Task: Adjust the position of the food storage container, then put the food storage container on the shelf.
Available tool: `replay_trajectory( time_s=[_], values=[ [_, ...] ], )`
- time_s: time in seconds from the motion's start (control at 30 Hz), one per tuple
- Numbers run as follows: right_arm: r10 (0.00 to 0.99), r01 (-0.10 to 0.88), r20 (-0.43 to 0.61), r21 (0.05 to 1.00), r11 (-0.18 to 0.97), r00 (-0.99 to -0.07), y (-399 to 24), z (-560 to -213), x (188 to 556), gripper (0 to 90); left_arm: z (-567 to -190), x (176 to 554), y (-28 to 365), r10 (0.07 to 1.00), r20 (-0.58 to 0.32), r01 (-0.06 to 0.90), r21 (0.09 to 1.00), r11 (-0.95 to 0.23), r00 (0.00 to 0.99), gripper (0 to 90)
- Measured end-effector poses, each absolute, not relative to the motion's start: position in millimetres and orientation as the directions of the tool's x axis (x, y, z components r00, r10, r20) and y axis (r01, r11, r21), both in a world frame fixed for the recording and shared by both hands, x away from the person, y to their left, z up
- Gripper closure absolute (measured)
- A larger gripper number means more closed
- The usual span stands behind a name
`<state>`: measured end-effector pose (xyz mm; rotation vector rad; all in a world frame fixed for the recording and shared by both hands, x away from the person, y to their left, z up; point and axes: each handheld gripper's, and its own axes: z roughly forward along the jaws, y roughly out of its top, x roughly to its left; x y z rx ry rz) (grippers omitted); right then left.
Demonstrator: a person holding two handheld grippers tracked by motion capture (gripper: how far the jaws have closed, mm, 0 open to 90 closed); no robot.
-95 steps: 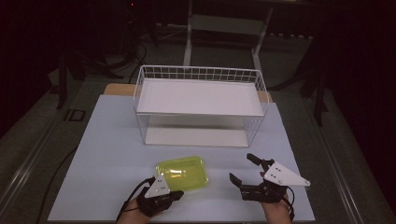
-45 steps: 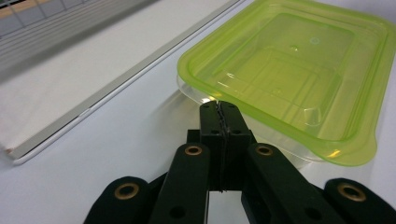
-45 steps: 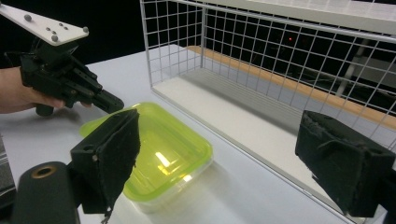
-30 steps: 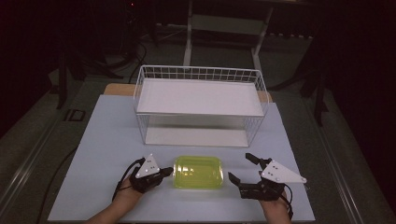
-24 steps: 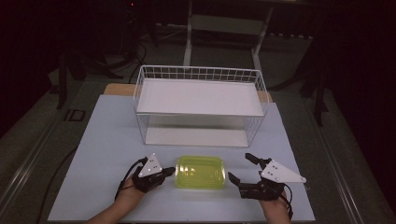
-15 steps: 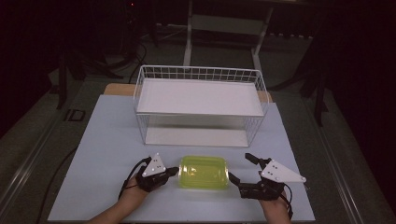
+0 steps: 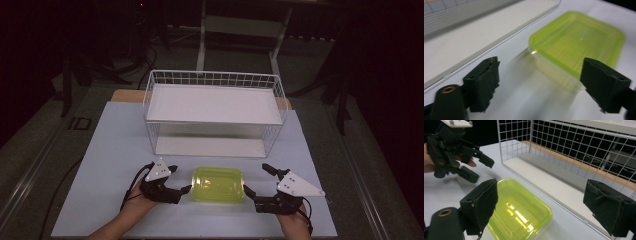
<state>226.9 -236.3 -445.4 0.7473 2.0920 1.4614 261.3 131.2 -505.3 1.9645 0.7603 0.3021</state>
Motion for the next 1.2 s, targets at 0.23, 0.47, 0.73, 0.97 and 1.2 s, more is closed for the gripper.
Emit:
replay_trajectory(
  time_s=[0.23,0.47,0.73,0.97,1.2],
  values=[
    [0.654,0.171,-0.077,0.936,0.307,-0.753,-235,-444,230,14.2,-484,253,132,0.607,-0.126,0.357,0.893,-0.276,0.785,2.3],
    [0.635,0.215,-0.068,0.909,0.357,-0.769,-236,-440,239,15.6,-476,256,127,0.620,-0.142,0.378,0.886,-0.269,0.772,2.4],
    [0.637,0.290,-0.029,0.874,0.390,-0.770,-224,-447,253,11.4,-479,270,114,0.628,-0.178,0.445,0.844,-0.299,0.758,4.1],
    [0.633,0.343,0.004,0.844,0.414,-0.774,-218,-467,261,17.1,-493,280,103,0.628,-0.271,0.546,0.783,-0.296,0.729,14.7],
    [0.654,0.404,0.035,0.811,0.424,-0.756,-218,-484,266,21.9,-505,284,98,0.654,-0.311,0.607,0.742,-0.286,0.690,23.4]
  ],
)
